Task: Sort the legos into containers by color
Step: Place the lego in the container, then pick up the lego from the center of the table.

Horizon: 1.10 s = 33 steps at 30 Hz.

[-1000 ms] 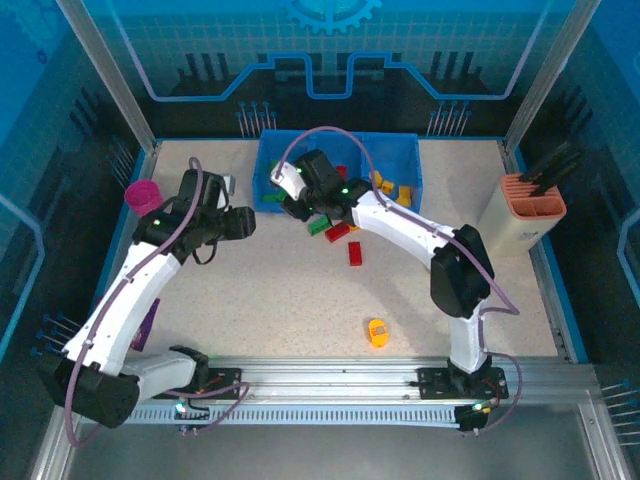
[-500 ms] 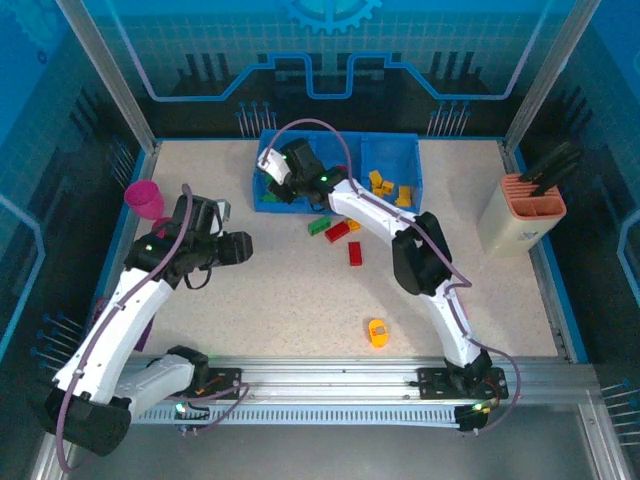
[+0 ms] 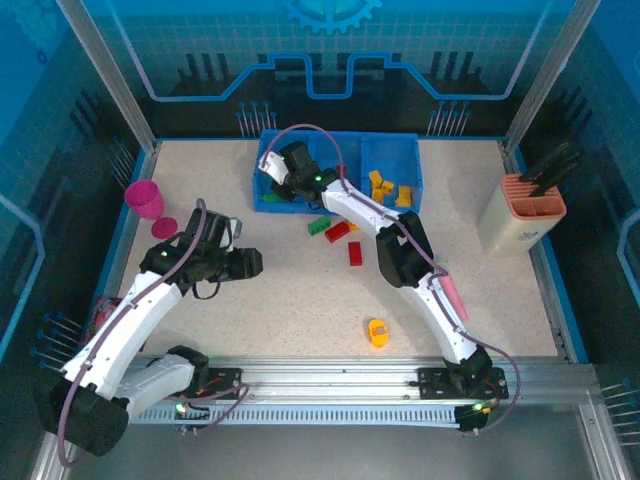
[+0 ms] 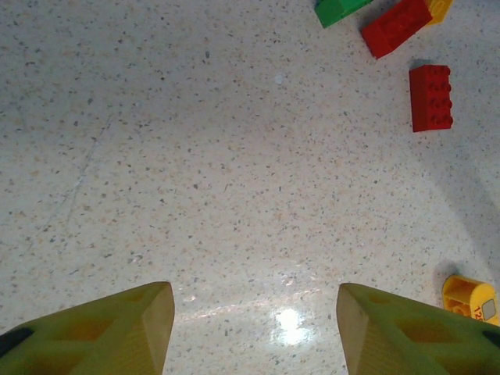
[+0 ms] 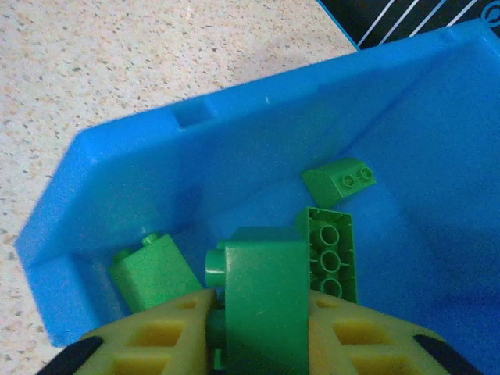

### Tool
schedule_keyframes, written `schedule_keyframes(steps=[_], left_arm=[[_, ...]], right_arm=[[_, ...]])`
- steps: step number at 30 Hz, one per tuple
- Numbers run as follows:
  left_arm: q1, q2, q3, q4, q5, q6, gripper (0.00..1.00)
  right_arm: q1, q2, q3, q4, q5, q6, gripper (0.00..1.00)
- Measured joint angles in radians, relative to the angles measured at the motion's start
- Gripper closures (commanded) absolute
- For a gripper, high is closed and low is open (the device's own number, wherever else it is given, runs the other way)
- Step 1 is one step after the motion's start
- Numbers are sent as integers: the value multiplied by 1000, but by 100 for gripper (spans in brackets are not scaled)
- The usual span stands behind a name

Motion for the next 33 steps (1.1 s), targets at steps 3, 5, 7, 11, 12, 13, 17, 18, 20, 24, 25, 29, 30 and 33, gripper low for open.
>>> schedule_keyframes(steps=[3,5,7,11,12,13,17,18,20,24,25,29,30,33], left_arm=[[-16,18,-4,26,2,-7,37],[-28,35,-5,42,2,-14,36],[-40,56,-5,66,2,-18,36],[-59,111,-4,130,-2,-19,36],[-65,140,2,146,-6,-11,36],[-69,174,12,160,-10,0,36],[-84,322,87,228,-18,52,36],[-87,358,109,244,-21,67,36],[-89,434,153,278,-26,101,36],[-95,589,248,325,-41,174,35],[-97,624,271,331,-48,190,35],[-108,731,348,349,-67,245,35],[-111,753,367,352,-67,259,35],[-113,805,422,351,-66,286,34]], right_arm=[[-5,4,6,0,2,-2,58],[-6,4,6,5,2,-4,56],[-6,2,0,12,-2,-6,55],[-6,-43,-80,22,-27,-6,53],[-6,-71,-117,28,-37,-6,53],[-6,-102,-155,31,-45,-6,52],[-6,-261,-293,40,-77,-4,50],[-6,-312,-328,47,-83,-2,49],[-6,-420,-399,73,-92,6,48],[-6,-634,-552,119,-80,42,45],[-6,-689,-603,130,-66,56,44],[-10,-879,-821,140,-23,110,41],[-10,-918,-871,130,-15,124,41],[-12,-1011,-999,93,8,166,40]])
